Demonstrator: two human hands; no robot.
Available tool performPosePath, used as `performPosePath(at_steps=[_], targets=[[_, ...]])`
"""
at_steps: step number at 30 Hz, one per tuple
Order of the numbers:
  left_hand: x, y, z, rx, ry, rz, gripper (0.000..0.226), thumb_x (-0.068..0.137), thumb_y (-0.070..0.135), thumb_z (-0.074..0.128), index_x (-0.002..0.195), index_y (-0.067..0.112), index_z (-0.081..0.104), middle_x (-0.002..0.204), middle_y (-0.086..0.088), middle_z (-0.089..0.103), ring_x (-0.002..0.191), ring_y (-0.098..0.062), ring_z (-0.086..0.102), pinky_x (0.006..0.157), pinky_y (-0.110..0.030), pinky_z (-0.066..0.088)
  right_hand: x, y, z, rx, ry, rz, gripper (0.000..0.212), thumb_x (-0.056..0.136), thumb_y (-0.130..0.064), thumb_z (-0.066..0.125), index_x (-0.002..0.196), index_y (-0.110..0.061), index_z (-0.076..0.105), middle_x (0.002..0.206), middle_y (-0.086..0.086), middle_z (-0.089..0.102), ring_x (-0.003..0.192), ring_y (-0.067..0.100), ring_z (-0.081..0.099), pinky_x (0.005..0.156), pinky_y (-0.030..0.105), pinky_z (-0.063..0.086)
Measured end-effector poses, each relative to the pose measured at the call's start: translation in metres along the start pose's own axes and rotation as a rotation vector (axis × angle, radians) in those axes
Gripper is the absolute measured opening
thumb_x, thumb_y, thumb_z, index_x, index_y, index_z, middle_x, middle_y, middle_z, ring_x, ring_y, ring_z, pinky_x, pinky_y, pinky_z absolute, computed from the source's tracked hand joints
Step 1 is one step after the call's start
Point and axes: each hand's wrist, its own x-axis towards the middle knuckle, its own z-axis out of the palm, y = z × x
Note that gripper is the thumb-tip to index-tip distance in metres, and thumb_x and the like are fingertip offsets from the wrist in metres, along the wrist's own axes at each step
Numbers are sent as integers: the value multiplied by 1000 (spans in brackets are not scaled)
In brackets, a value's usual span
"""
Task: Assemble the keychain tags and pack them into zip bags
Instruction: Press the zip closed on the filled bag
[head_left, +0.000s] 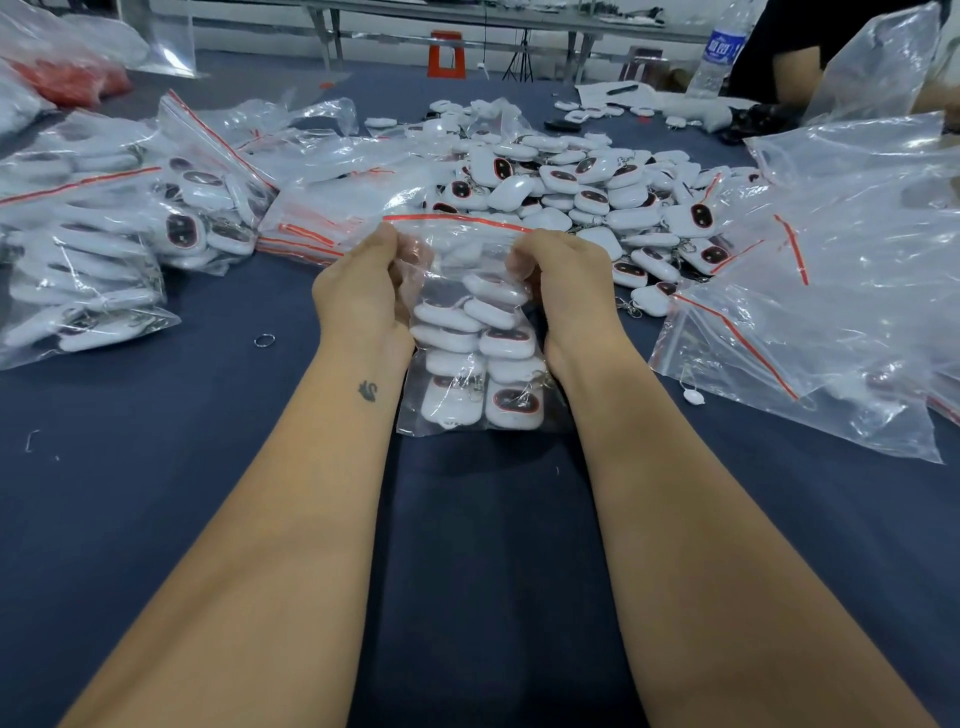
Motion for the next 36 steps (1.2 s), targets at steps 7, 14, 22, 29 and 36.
performPosePath(at_steps=[7, 14, 22, 29, 36], targets=[[-1, 1, 1, -14, -6, -10, 38, 96, 11, 61, 59, 7, 66, 51, -1, 64, 47, -12, 61, 54, -24, 56, 1, 5, 0, -186, -46, -99, 20, 93, -13, 58, 73, -9, 54, 67, 6, 43, 65, 16, 37, 59, 26, 35], [-4, -3, 3, 181, -113, 72, 23, 92, 11, 67, 69, 9, 67, 60, 1, 69, 54, -11, 63, 55, -23, 55, 2, 4, 0, -76, -44, -54, 20, 90, -8, 60, 71, -11, 56, 68, 6, 49, 68, 17, 42, 64, 28, 39], [-5, 0, 3, 134, -206, 32, 14, 89, 12, 70, 75, 9, 67, 68, -1, 71, 66, -15, 67, 72, -33, 57, 4, 7, 0, -72, -95, -56, 10, 93, -9, 62, 86, -11, 70, 93, 12, 72, 86, 22, 65, 93, 45, 54], [-10, -1, 1, 338, -354, 70, 4, 85, 7, 71, 82, 8, 71, 69, -1, 73, 62, -12, 68, 60, -23, 57, 3, 5, 0, -90, -83, -100, 14, 86, -6, 65, 79, -17, 67, 78, 2, 67, 77, 16, 61, 81, 36, 54], [-12, -2, 1, 348, -358, 70, 25, 82, 4, 75, 105, -1, 66, 79, -4, 75, 67, -14, 70, 59, -24, 55, 1, 4, 0, -122, -42, -138, 12, 84, -8, 67, 76, -17, 68, 70, -3, 66, 73, 14, 61, 80, 36, 55]])
